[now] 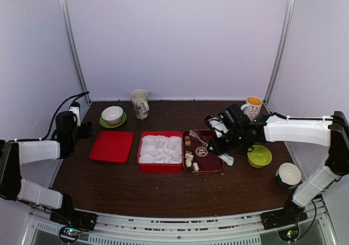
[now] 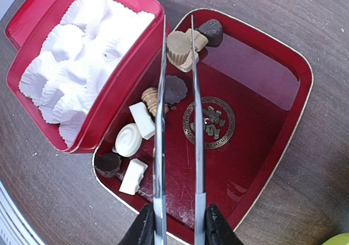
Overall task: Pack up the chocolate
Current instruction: Pick up the fake chocolate from the plate, then place the fake chocolate in the empty pocket of the box.
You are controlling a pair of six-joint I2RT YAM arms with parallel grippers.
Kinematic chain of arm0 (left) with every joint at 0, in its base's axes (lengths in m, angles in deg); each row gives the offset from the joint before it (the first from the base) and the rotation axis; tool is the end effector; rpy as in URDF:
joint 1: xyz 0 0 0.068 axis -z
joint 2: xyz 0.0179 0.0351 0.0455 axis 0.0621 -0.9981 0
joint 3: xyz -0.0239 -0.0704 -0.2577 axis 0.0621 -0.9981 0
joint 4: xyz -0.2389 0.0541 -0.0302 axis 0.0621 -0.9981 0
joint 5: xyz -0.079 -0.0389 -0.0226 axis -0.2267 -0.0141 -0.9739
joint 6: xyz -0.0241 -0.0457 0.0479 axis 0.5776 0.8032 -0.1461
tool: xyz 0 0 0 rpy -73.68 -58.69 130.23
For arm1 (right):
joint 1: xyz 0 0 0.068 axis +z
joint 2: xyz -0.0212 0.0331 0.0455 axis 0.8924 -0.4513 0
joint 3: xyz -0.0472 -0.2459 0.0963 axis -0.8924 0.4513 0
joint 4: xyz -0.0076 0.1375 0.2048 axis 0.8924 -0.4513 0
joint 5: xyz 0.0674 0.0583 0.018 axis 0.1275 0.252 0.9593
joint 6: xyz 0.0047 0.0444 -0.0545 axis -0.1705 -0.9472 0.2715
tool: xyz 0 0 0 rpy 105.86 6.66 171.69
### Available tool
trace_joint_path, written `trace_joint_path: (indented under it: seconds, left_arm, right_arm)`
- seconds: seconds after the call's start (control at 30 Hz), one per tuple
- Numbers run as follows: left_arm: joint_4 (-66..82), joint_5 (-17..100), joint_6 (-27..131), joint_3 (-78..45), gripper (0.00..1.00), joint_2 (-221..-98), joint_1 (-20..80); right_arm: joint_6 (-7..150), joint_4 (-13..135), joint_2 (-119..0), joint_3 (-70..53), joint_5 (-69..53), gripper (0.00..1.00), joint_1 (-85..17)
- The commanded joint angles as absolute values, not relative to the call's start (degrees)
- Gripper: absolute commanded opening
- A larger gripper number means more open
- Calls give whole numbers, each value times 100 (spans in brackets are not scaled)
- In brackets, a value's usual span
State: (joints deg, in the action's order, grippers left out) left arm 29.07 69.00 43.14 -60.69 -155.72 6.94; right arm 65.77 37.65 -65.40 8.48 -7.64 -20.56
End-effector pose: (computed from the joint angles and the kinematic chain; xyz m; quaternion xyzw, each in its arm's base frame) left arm 0.2679 0.0031 0.1998 -0.0898 0.8107 0.1056 0.5688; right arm 0.2275 0.2206 0.2106 -0.2666 0.9067 0.2093 0.2510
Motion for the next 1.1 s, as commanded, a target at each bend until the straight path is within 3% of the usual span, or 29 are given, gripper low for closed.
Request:
trace_joint_path:
  seconds: [0.0,0.87,1.07]
  left_arm:
    - [3796,6559,4070,-6290,98,-15697,632]
    - [4249,6268,3870,-6042,98,-16163,388]
    - [5087,5959,3662,-6369,98,-16352,387]
  right_arm:
    - [6688,3782,-6333,891,-634,25,-2032]
    - [6942,4113,-6431,605,379,25,-1874]
    - [6898,4123,-6878,187,353,24,-1826]
